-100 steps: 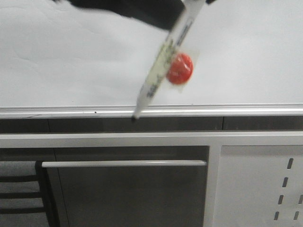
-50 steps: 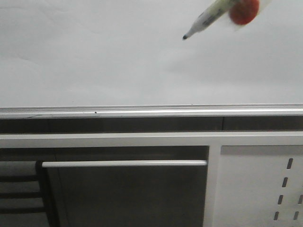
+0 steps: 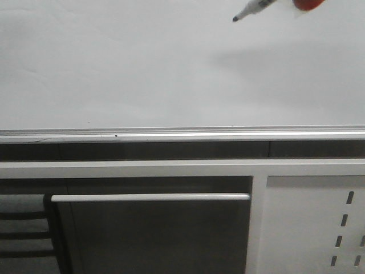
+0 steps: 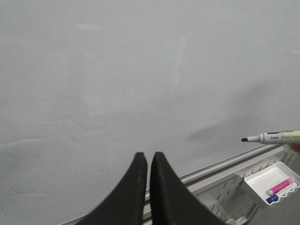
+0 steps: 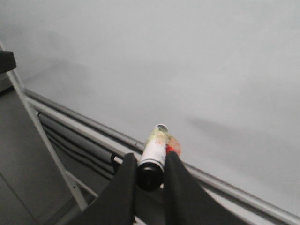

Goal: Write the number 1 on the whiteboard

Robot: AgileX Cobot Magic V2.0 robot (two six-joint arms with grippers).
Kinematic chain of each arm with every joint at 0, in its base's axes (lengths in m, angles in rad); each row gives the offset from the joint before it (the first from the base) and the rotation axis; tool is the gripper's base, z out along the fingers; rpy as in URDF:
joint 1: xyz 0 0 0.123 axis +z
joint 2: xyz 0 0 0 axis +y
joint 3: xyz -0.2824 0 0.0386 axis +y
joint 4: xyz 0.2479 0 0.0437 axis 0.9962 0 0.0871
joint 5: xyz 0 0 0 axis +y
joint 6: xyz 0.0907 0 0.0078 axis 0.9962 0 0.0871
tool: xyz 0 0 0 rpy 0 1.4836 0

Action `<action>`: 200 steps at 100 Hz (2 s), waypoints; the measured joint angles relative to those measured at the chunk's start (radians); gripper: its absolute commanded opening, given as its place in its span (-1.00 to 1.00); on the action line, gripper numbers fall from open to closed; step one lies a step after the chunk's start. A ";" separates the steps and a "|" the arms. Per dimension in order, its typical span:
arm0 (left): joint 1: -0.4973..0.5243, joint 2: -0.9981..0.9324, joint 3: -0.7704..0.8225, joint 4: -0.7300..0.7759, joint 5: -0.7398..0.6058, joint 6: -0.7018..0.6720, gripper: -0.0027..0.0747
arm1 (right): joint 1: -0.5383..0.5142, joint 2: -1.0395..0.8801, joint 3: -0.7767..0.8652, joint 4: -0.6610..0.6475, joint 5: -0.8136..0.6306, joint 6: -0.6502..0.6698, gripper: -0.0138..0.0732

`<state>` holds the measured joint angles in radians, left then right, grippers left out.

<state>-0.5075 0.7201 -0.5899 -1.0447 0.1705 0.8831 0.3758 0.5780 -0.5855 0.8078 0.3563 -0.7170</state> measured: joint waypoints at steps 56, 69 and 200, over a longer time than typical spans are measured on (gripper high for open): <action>0.000 -0.002 0.000 -0.028 -0.029 0.000 -0.98 | 0.208 0.151 0.000 0.011 -0.232 -0.116 -0.83; 0.000 -0.002 0.000 -0.028 -0.029 0.000 -0.98 | 0.270 0.202 -0.009 -0.004 -0.299 -0.116 -0.83; 0.000 0.082 -0.055 -0.025 0.226 0.095 -0.08 | 0.222 0.357 -0.229 -0.050 0.121 -0.079 -0.83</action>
<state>-0.5075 0.8022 -0.6452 -1.0694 0.3963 0.9782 0.5980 0.9352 -0.8148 0.7574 0.4777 -0.7964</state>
